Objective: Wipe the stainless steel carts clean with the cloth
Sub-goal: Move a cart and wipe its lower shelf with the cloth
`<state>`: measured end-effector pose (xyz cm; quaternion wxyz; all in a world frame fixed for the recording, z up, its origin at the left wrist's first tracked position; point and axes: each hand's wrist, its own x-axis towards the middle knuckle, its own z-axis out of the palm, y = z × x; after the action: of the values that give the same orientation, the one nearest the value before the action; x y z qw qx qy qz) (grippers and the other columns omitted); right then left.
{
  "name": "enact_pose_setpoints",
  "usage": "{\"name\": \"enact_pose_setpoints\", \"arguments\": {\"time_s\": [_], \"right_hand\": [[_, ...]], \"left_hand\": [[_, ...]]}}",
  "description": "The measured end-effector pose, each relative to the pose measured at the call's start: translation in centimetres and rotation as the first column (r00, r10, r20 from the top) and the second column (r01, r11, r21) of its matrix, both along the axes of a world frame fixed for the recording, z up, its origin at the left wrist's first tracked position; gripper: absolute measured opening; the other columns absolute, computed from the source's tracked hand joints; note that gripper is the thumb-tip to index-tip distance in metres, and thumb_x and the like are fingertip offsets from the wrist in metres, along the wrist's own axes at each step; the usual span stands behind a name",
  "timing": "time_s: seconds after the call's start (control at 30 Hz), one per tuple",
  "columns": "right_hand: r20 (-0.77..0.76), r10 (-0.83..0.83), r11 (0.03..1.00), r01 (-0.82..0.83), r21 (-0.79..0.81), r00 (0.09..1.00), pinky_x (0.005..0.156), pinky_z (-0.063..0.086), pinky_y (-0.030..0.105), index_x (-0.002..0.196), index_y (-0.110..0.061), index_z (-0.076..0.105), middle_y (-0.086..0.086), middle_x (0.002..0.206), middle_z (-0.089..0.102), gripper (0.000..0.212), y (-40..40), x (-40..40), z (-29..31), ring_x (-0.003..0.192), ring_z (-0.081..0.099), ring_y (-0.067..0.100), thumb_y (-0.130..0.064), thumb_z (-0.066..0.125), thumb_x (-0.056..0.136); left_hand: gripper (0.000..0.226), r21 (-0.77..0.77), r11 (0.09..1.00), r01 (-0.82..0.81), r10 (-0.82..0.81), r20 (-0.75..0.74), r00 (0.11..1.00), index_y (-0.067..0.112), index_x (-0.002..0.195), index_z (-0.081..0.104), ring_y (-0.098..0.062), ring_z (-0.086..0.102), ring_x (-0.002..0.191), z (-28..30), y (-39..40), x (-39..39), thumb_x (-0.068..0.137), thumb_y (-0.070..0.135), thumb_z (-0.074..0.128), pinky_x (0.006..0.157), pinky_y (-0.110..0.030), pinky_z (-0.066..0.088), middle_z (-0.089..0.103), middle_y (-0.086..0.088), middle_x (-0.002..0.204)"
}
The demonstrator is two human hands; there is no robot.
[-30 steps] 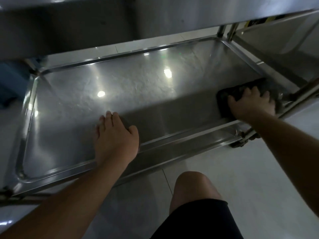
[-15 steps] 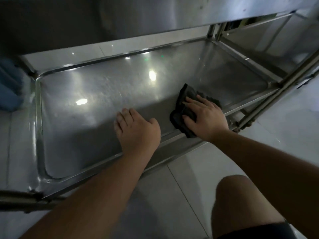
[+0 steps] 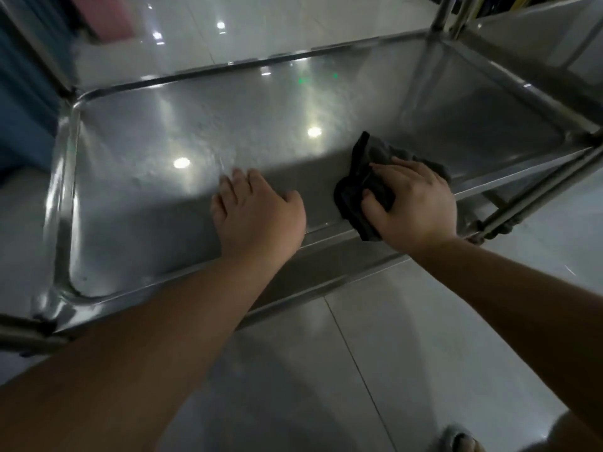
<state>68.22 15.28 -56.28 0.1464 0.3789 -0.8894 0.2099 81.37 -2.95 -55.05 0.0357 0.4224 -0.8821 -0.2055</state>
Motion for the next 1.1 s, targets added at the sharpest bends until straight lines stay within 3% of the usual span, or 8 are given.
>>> {"name": "enact_pose_setpoints", "arguments": {"time_s": [0.17, 0.27, 0.33, 0.57, 0.73, 0.93, 1.03, 1.1], "right_hand": [[-0.087, 0.207, 0.970, -0.216, -0.111, 0.974, 0.076, 0.051, 0.039, 0.091, -0.009, 0.074, 0.008, 0.090, 0.072, 0.037, 0.0, 0.9, 0.3, 0.088, 0.065, 0.033, -0.041, 0.057, 0.091], [0.077, 0.346, 0.929, -0.330, -0.167, 0.935, 0.058, 0.037, 0.031, 0.072, -0.022, 0.061, -0.011, 0.070, 0.058, 0.033, -0.6, 1.3, 1.7, 0.068, 0.052, 0.014, -0.048, 0.052, 0.090], [0.259, 0.436, 0.897, -0.393, -0.203, 0.862, 0.050, 0.031, 0.030, 0.063, -0.028, 0.049, -0.010, 0.059, 0.052, 0.036, -1.6, 1.1, 3.1, 0.056, 0.049, 0.009, -0.054, 0.050, 0.088], [0.416, 0.589, 0.796, -0.586, -0.149, 0.693, 0.054, 0.037, 0.036, 0.067, -0.017, 0.055, -0.003, 0.057, 0.052, 0.038, -3.0, 1.4, 5.3, 0.054, 0.050, 0.012, -0.051, 0.054, 0.085], [0.336, 0.639, 0.733, -0.680, 0.006, 0.692, 0.052, 0.036, 0.024, 0.070, -0.020, 0.060, -0.005, 0.059, 0.056, 0.038, -2.1, 2.9, 6.7, 0.058, 0.057, 0.009, -0.055, 0.053, 0.083], [0.330, 0.745, 0.484, -0.810, 0.331, 0.580, 0.057, 0.053, 0.040, 0.070, -0.028, 0.057, -0.005, 0.063, 0.060, 0.052, -0.1, 8.8, 3.4, 0.062, 0.062, 0.021, -0.074, 0.034, 0.077], [0.441, 0.702, 0.373, -0.816, 0.441, 0.559, 0.055, 0.054, 0.037, 0.069, -0.030, 0.056, -0.007, 0.063, 0.061, 0.055, -1.2, 10.2, -1.7, 0.057, 0.059, 0.009, -0.077, 0.029, 0.076], [0.469, 0.681, 0.389, -0.820, 0.419, 0.562, 0.058, 0.055, 0.037, 0.072, -0.030, 0.059, -0.007, 0.064, 0.062, 0.057, -2.6, 10.0, -5.3, 0.057, 0.059, 0.007, -0.077, 0.028, 0.076]], "left_hand": [[0.073, -0.027, 0.999, 0.021, -0.021, -0.012, 1.000, 0.013, 0.170, 0.019, -0.031, -0.003, 0.165, 0.7, 0.5, 0.5, 0.108, 0.051, 0.030, 0.132, -0.049, -0.001, 0.005, -0.012, 0.179], [0.071, -0.030, 0.998, 0.050, -0.050, -0.020, 0.999, 0.015, 0.170, 0.020, -0.029, -0.004, 0.165, 0.7, 0.5, 0.9, 0.111, 0.053, 0.029, 0.132, -0.047, -0.002, 0.004, -0.010, 0.179], [0.068, -0.046, 0.998, 0.054, -0.055, -0.012, 0.998, 0.016, 0.169, 0.022, -0.029, -0.002, 0.165, 0.6, 0.3, 0.9, 0.112, 0.052, 0.029, 0.132, -0.047, 0.001, 0.007, -0.010, 0.179], [0.046, -0.038, 0.970, 0.240, -0.242, -0.059, 0.968, 0.010, 0.137, 0.062, -0.026, 0.039, 0.147, 2.0, -0.3, 3.1, 0.111, 0.036, 0.035, 0.118, -0.045, 0.037, 0.052, -0.010, 0.146], [0.065, -0.148, 0.961, 0.235, -0.266, -0.241, 0.934, 0.019, 0.136, 0.065, -0.016, 0.054, 0.125, 1.4, 0.9, 7.1, 0.100, 0.058, 0.029, 0.110, -0.038, 0.044, 0.058, 0.002, 0.135], [0.039, -0.306, 0.911, 0.277, -0.369, -0.302, 0.879, 0.020, 0.126, 0.066, -0.005, 0.051, 0.108, -0.9, 2.3, 11.6, 0.107, 0.044, 0.043, 0.093, -0.011, 0.036, 0.056, 0.009, 0.118], [0.045, -0.391, 0.872, 0.296, -0.414, -0.263, 0.872, 0.012, 0.136, 0.064, -0.011, 0.051, 0.122, -1.8, 3.3, 13.8, 0.106, 0.040, 0.046, 0.103, -0.009, 0.030, 0.058, -0.002, 0.135], [0.047, -0.423, 0.840, 0.341, -0.459, -0.216, 0.862, 0.012, 0.140, 0.062, -0.016, 0.048, 0.136, -2.5, 4.3, 15.3, 0.105, 0.040, 0.048, 0.112, -0.014, 0.026, 0.055, -0.005, 0.146]]}}
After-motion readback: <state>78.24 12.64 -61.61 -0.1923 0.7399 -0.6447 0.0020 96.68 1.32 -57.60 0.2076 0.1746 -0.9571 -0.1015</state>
